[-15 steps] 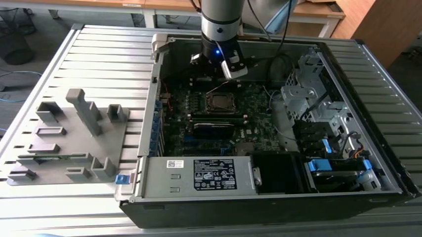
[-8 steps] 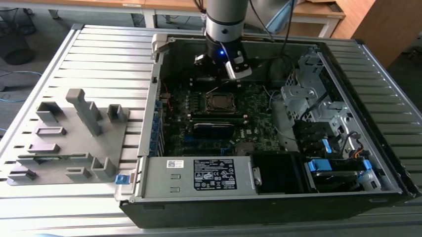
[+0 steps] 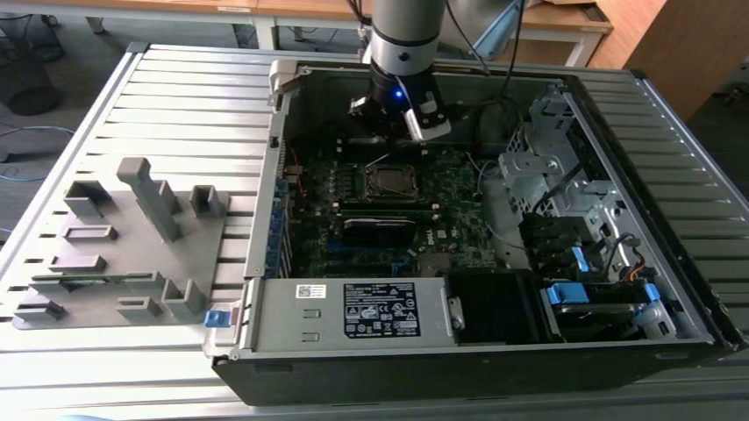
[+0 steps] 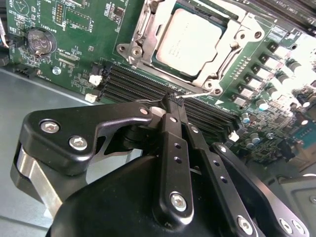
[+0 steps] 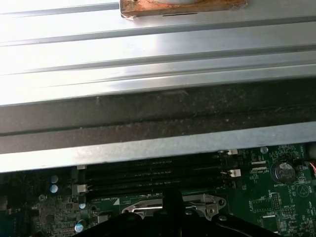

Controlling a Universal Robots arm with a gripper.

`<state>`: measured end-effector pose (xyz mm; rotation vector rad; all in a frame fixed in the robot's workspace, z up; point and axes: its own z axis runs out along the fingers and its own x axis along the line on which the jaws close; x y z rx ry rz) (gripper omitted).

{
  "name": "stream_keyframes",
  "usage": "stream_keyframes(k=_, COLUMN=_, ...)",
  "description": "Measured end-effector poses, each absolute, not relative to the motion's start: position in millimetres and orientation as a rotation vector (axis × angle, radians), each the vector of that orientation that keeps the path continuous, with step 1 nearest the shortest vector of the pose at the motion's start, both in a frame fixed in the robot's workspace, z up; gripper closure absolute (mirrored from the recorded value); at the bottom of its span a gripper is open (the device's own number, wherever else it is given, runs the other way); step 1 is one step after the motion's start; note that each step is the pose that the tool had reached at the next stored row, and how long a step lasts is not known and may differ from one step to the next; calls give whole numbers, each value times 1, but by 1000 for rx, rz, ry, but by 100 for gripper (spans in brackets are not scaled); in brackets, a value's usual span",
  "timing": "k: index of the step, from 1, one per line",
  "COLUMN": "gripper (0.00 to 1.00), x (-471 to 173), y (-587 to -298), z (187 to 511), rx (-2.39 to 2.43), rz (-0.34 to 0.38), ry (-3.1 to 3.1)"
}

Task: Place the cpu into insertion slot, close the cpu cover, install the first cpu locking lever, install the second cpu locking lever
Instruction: 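Install the first cpu locking lever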

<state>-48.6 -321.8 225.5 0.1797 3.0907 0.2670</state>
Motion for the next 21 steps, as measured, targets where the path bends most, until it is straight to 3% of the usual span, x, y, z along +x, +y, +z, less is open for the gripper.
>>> stream_keyframes(k=21, gripper=89, x=-49, y=-320, z=220, rx=178, rz=267, ry=3082)
